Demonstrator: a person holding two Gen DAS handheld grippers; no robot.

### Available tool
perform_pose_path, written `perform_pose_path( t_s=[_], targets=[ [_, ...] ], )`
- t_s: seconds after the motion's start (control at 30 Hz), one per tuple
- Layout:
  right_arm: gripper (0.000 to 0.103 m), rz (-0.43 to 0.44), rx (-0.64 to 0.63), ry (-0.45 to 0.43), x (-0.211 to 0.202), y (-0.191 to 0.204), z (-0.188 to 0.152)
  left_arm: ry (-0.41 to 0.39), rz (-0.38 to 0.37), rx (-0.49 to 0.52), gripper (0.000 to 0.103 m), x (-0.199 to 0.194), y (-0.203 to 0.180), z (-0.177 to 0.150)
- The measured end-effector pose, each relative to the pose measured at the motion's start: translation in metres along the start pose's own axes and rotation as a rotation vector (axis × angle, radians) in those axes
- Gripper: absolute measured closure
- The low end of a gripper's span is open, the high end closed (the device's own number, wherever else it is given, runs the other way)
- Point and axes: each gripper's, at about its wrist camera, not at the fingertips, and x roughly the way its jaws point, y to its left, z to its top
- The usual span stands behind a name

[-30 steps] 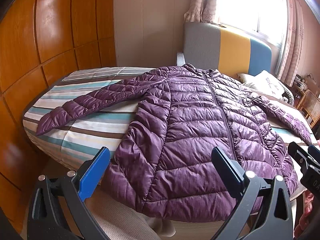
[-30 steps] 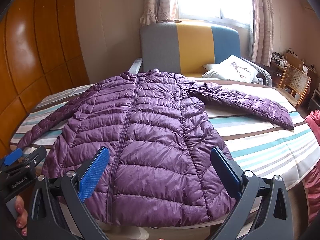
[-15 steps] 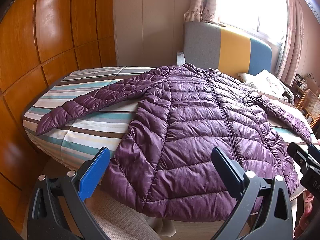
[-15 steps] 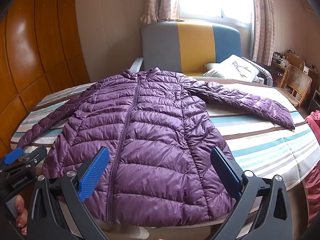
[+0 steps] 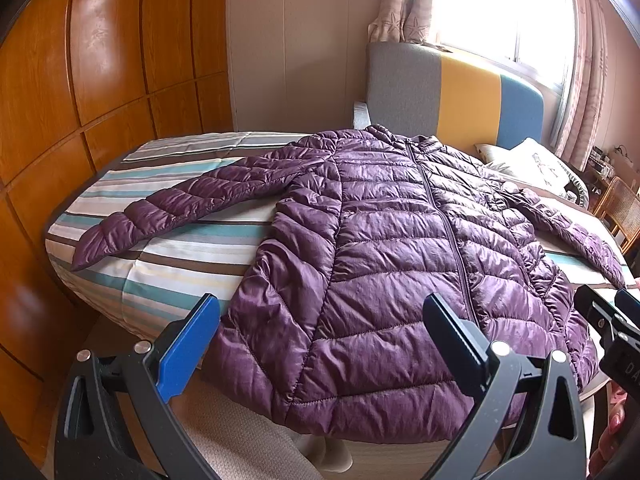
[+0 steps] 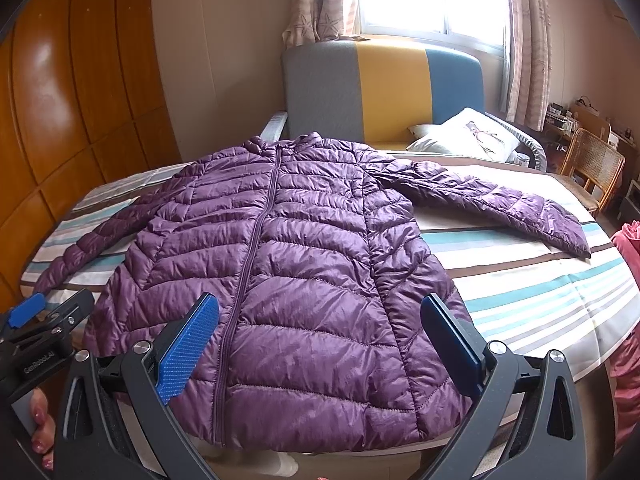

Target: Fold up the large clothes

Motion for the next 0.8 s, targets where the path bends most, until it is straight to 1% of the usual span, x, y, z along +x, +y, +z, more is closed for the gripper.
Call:
perform_pose_path(
  t_s=[0.4, 0.6, 0.63, 0.73, 0.8],
  targets=[
    [0.003, 0.003, 0.005, 0.005, 0.002, -0.004, 0.002, 0.013, 0.006, 0.007, 0.002, 0.004, -0.001, -0.001],
    [0.003, -0.022, 0.038, 0.002, 0.009, -0.017, 0.003, 0.022, 0.02, 0.03, 0.002, 0.015, -0.003, 0.0],
    [0.003, -0.03, 0.059, 0.011, 0.012, -0.023, 0.003, 0.022, 0.023, 0.034, 0.002, 0.018, -0.003, 0.001],
    [0.003, -0.017, 0.125, 0.08, 0.032, -0.045, 0.006, 0.019, 0.024, 0.063, 0.002, 0.03, -0.004, 0.004],
    [0.003, -0.017, 0.158, 0.114, 0.046, -0.064, 0.008, 0.015, 0.004, 0.081, 0.002, 0.04, -0.005, 0.008]
  ],
)
